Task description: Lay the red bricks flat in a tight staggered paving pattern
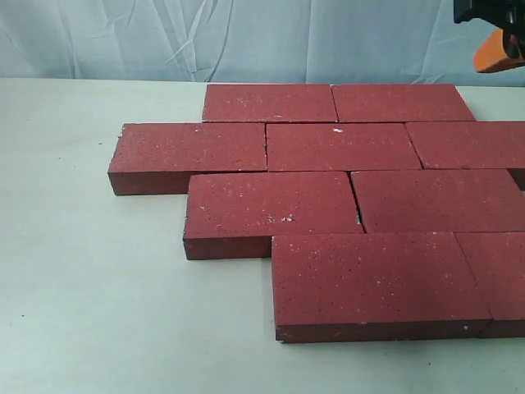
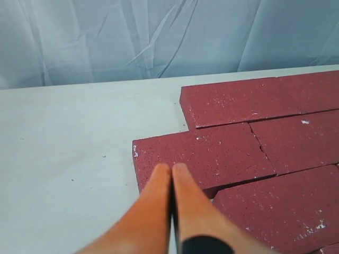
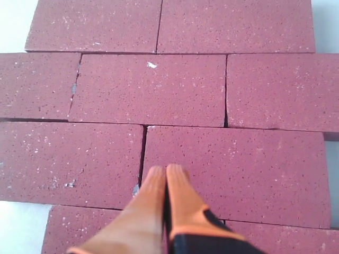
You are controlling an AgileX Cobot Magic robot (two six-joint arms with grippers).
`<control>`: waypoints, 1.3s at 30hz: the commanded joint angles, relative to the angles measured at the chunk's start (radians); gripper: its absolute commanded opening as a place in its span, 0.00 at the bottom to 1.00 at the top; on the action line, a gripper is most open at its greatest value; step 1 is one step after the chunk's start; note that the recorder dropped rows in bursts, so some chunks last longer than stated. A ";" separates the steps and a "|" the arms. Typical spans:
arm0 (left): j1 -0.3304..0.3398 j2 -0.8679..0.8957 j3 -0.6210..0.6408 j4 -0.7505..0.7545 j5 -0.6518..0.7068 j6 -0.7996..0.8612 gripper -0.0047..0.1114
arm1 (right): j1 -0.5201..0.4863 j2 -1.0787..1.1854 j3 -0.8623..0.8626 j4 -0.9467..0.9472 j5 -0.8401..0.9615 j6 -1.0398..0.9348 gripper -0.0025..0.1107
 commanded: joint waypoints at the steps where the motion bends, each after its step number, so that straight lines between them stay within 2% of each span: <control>1: -0.005 -0.088 0.004 0.008 -0.010 -0.008 0.04 | -0.003 -0.028 0.013 -0.015 -0.018 0.003 0.01; 15: -0.005 -0.275 0.007 0.019 -0.027 0.051 0.04 | -0.003 -0.030 0.013 -0.013 -0.018 0.003 0.01; 23: -0.005 -0.367 0.092 0.019 -0.083 0.055 0.04 | -0.003 -0.030 0.013 -0.004 -0.014 0.003 0.01; 27: -0.005 -0.374 0.101 0.023 -0.047 0.055 0.04 | -0.003 -0.030 0.013 -0.004 -0.014 0.003 0.01; 39: -0.005 -0.376 0.101 0.023 -0.047 0.055 0.04 | -0.003 -0.030 0.013 -0.004 -0.014 0.003 0.01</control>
